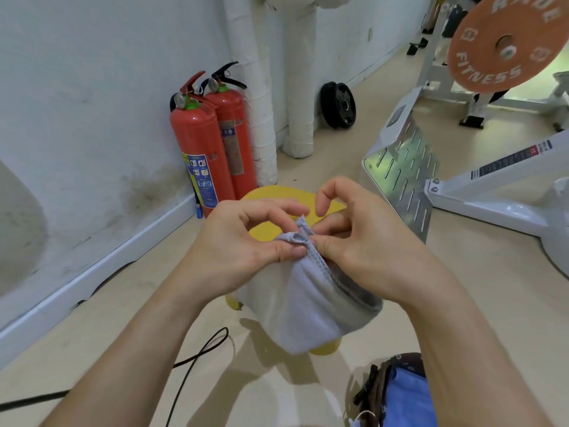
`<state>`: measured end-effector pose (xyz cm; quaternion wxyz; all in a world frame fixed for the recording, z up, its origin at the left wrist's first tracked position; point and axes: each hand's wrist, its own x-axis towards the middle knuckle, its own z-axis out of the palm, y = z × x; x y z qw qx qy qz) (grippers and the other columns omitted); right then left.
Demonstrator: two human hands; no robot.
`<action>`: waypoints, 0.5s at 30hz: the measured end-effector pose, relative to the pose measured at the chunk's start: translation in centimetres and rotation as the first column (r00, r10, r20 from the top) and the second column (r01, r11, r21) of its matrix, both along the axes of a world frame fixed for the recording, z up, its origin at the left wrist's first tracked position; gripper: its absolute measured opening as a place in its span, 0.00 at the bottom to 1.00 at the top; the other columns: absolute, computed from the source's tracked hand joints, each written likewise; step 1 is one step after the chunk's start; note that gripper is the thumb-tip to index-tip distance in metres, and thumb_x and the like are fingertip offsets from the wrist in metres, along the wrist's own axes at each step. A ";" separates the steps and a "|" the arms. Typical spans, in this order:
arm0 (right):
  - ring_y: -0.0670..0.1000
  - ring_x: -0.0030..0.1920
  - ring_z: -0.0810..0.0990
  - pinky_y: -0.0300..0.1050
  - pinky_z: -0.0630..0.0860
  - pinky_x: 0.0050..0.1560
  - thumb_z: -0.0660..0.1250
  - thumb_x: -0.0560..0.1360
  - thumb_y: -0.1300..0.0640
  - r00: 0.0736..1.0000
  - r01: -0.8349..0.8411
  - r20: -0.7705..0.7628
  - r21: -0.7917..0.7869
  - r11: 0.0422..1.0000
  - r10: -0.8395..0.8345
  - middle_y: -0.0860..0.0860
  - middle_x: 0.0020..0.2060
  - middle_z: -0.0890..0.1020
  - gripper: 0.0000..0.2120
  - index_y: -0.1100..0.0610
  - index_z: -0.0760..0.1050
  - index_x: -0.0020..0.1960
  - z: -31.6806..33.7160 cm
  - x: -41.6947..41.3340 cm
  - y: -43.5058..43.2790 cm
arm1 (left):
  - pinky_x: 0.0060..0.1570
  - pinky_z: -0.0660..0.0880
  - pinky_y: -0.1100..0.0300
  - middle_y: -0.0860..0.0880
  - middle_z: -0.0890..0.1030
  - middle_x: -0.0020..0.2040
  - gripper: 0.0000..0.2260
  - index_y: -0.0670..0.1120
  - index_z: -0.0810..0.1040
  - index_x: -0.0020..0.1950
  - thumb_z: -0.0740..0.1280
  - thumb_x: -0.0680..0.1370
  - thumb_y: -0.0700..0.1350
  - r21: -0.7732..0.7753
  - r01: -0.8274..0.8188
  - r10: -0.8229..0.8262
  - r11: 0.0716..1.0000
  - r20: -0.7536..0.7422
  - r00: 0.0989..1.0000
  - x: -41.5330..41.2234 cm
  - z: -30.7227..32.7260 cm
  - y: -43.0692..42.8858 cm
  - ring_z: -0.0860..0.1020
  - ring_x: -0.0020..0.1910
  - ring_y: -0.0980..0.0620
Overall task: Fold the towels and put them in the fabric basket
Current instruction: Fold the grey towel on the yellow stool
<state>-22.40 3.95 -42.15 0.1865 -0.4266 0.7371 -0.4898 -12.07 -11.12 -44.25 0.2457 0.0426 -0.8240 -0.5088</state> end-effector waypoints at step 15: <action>0.44 0.33 0.77 0.36 0.72 0.33 0.75 0.66 0.43 0.906 0.109 -0.421 0.349 0.931 0.052 0.48 0.31 0.83 0.11 0.51 0.84 0.37 6.3 -5.9 1.0 | 0.38 0.73 0.67 0.54 0.80 0.37 0.12 0.48 0.78 0.44 0.71 0.71 0.30 0.388 -0.200 0.304 0.900 -0.227 0.925 -2.0 2.3 -1.5 0.77 0.36 0.59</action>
